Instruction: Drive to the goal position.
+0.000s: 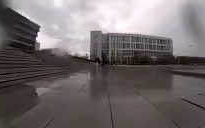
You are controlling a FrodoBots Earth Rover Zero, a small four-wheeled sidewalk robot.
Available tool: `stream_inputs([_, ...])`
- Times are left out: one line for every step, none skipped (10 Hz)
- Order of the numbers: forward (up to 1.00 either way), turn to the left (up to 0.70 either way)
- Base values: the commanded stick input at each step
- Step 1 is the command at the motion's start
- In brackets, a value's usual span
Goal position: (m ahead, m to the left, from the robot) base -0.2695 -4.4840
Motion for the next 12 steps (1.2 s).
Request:
stream_inputs([0.70,0.00])
stream_inputs([0.70,0.00])
stream_inputs([0.70,0.00])
stream_inputs([0.70,0.00])
stream_inputs([0.70,0.00])
stream_inputs([0.70,0.00])
stream_inputs([0.70,0.00])
stream_inputs([0.70,0.00])
stream_inputs([0.70,0.00])
stream_inputs([0.70,0.00])
stream_inputs([0.70,0.00])
stream_inputs([0.70,0.00])
